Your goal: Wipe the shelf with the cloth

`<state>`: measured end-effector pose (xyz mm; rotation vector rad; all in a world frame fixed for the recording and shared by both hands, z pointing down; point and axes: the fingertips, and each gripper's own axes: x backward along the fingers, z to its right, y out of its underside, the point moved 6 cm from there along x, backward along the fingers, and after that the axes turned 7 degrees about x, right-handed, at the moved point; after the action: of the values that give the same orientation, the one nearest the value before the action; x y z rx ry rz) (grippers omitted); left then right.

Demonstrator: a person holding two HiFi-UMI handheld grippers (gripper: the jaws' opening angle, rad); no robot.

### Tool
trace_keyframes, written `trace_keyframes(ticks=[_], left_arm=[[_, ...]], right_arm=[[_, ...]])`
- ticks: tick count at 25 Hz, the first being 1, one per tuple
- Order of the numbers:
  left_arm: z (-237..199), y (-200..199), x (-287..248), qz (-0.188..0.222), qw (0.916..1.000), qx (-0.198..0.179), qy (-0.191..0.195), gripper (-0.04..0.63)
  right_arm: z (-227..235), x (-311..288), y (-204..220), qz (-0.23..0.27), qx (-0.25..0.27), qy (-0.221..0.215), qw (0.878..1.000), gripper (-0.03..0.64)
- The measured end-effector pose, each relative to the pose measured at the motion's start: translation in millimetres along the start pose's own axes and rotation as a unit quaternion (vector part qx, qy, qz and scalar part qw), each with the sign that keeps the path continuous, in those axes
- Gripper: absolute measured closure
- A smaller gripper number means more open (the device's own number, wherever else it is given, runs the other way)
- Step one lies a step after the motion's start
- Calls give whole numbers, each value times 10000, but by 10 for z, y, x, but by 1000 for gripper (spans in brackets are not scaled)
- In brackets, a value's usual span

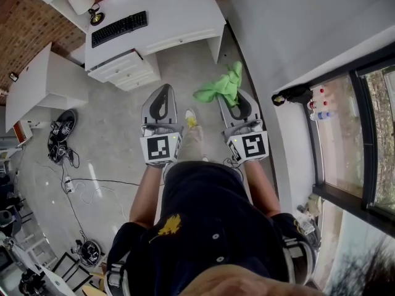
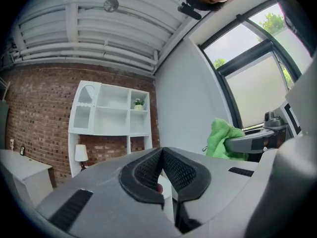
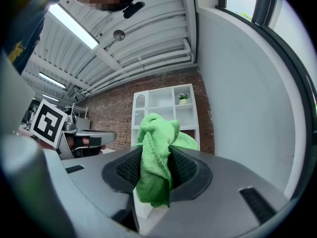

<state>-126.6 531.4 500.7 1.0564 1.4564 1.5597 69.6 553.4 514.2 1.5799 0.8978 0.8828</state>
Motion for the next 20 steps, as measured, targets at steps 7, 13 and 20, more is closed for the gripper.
trace_keyframes(ticks=[7, 13, 20], left_arm=[[-267, 15, -918, 120, 9997, -166, 115, 577], [-790, 28, -1868, -66, 9996, -189, 195, 577], [-1259, -72, -2631, 169, 9988, 143, 429, 577]], right_arm=[[461, -685, 125, -148, 94, 197, 9997, 482], [793, -1705, 59, -86, 190, 158, 9997, 482], [985, -2574, 13, -32, 174, 175, 9997, 482]])
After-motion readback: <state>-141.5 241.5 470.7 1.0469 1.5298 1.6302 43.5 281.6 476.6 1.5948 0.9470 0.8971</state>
